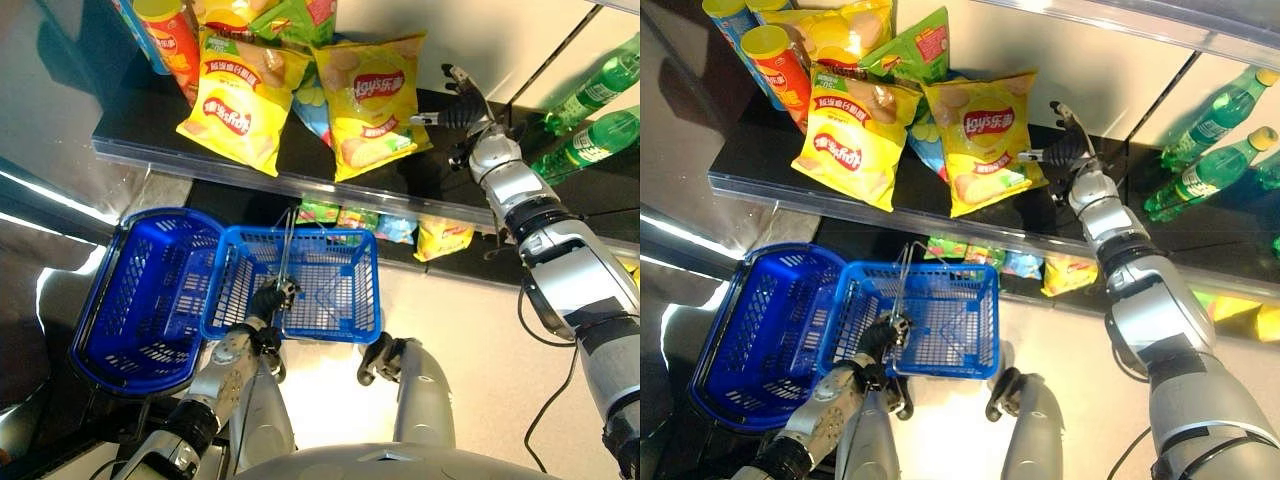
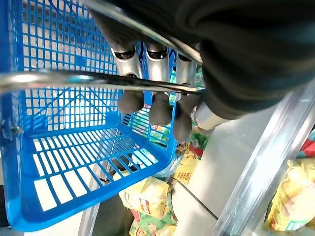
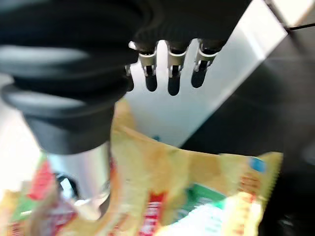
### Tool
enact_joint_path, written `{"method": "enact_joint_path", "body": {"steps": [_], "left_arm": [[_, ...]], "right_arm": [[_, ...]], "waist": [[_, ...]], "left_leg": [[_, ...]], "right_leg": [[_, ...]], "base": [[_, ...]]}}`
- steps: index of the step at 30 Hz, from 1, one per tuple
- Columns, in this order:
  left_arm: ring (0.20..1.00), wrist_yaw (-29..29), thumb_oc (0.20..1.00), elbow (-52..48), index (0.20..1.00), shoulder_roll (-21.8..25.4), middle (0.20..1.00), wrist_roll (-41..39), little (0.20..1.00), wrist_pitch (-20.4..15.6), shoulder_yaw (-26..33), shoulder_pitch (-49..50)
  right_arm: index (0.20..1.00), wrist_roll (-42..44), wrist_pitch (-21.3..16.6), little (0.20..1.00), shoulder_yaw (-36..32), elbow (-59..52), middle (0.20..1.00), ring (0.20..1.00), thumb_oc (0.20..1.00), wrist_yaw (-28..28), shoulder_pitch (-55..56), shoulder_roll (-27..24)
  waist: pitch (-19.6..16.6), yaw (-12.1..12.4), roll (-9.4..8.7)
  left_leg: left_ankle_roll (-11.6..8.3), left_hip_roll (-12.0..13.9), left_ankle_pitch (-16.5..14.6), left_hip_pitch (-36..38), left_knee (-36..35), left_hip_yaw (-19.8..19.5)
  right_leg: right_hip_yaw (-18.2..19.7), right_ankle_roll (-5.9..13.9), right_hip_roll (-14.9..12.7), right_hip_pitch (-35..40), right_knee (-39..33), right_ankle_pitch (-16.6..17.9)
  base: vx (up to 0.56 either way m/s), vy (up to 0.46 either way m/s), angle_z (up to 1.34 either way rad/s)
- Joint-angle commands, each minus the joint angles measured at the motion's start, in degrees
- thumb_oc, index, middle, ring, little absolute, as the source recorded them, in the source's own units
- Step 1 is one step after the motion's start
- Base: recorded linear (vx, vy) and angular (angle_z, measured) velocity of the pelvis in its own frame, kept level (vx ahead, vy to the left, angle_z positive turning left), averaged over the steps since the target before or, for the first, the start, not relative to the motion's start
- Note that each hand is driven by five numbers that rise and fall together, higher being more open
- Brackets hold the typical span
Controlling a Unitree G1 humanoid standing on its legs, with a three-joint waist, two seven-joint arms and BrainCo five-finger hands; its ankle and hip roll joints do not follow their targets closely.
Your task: Pick up the snacks into the basket
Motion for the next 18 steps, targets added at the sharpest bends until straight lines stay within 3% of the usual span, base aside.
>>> {"method": "enact_joint_path", "body": {"steps": [1,18], "left_arm": [[0.2,-2.2,0.2,-11.0,0.2,0.4,0.2,-0.4,0.2,-3.1,-3.0,-3.9],[0.2,-3.9,0.2,-10.4,0.2,0.7,0.2,0.2,0.2,-2.1,-4.1,-4.1]], "right_arm": [[1.0,3.0,-0.6,1.0,1.8,3.5,1.0,1.0,1.0,-0.1,-7.2,-0.9],[1.0,8.1,1.6,1.0,0.9,11.4,1.0,1.0,1.0,6.4,-8.2,2.8]], "waist": [[0.0,1.8,0.17],[0.4,3.7,0.72]], "left_leg": [[1.88,-1.9,-1.6,1.5,-0.8,1.2],[2.25,-3.1,-0.6,0.8,-1.8,-0.3]], "right_leg": [[1.2,4.81,0.6,0.1,-2.5,5.2],[0.6,4.94,0.3,-0.1,-2.1,5.3]], "base": [[0.0,0.0,0.0],[0.0,-0.002,0.02]]}}
